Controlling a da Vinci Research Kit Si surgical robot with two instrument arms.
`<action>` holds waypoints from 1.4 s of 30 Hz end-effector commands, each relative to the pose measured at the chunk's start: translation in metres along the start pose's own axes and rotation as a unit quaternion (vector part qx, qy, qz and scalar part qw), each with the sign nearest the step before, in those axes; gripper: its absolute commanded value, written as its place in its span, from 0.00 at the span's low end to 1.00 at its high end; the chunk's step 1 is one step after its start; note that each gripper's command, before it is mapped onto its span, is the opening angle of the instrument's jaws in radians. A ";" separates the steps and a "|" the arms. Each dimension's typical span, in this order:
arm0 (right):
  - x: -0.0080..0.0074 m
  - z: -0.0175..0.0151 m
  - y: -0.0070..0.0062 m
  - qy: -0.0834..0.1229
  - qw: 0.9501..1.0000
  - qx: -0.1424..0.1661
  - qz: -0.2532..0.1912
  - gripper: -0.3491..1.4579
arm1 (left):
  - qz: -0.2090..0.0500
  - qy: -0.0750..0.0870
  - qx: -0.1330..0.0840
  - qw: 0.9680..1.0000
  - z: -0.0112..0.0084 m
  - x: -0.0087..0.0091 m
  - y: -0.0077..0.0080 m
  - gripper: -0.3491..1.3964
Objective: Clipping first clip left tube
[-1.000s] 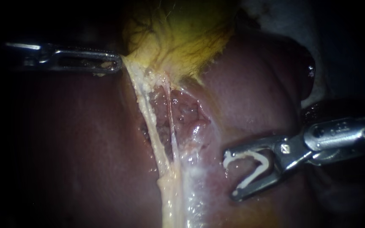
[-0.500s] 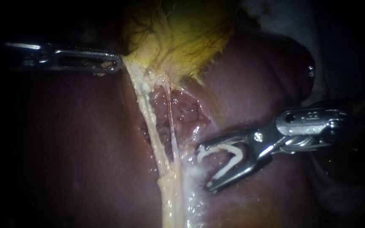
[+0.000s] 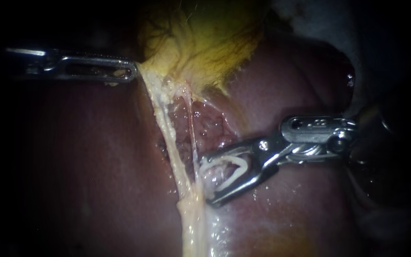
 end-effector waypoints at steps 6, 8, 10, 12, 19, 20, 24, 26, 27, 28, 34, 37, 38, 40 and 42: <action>-0.0007 0.0007 0.0016 0.001 1.000 -0.005 0.007 0.52 | 0.000 0.000 0.000 1.000 0.0001 0.0000 0.0000 0.00; -0.0010 0.0011 0.0021 0.001 1.000 -0.005 0.006 0.52 | 0.000 0.000 0.000 1.000 0.0001 0.0000 0.0000 0.00; -0.0013 0.0015 0.0026 0.001 1.000 -0.006 0.010 0.52 | 0.000 0.000 0.000 1.000 0.0001 0.0000 0.0000 0.00; -0.0017 0.0018 0.0030 0.001 1.000 -0.007 0.012 0.52 | 0.000 0.000 0.000 1.000 0.0001 0.0000 0.0000 0.00; -0.0027 0.0026 0.0043 0.001 1.000 -0.011 0.018 0.52 | 0.000 0.000 0.000 1.000 0.0000 0.0000 0.0000 0.00; -0.0028 0.0027 0.0044 0.001 1.000 -0.012 0.017 0.52 | 0.000 0.000 0.000 1.000 0.0000 0.0000 0.0000 0.00; -0.0036 0.0032 0.0050 -0.001 1.000 -0.011 0.021 0.52 | 0.000 0.000 0.000 1.000 0.0000 0.0000 0.0000 0.00; -0.0041 0.0035 0.0054 -0.002 1.000 -0.010 0.022 0.52 | 0.000 0.000 0.000 1.000 0.0000 0.0000 0.0000 0.00; -0.0043 0.0037 0.0055 -0.002 1.000 -0.011 0.024 0.52 | 0.000 0.000 0.000 1.000 0.0000 0.0000 0.0000 0.00; -0.0044 0.0038 0.0057 -0.003 1.000 -0.010 0.024 0.52 | 0.000 0.000 0.000 1.000 0.0000 0.0000 0.0000 0.00; -0.0043 0.0044 0.0063 -0.005 1.000 -0.006 0.026 0.52 | 0.000 0.000 0.000 1.000 0.0000 0.0000 0.0000 0.00; -0.0041 0.0048 0.0066 -0.007 1.000 0.001 0.029 0.52 | 0.000 0.000 0.000 1.000 0.0000 0.0000 0.0000 0.00; -0.0040 0.0049 0.0066 -0.007 1.000 0.005 0.028 0.52 | 0.000 0.000 0.000 1.000 0.0000 0.0000 0.0000 0.00; -0.0039 0.0053 0.0068 -0.006 0.999 0.014 0.030 0.52 | 0.000 0.000 0.000 1.000 0.0000 0.0000 0.0000 0.00; -0.0037 0.0056 0.0069 -0.004 0.999 0.023 0.030 0.52 | 0.000 0.000 0.000 1.000 0.0000 0.0000 0.0000 0.00</action>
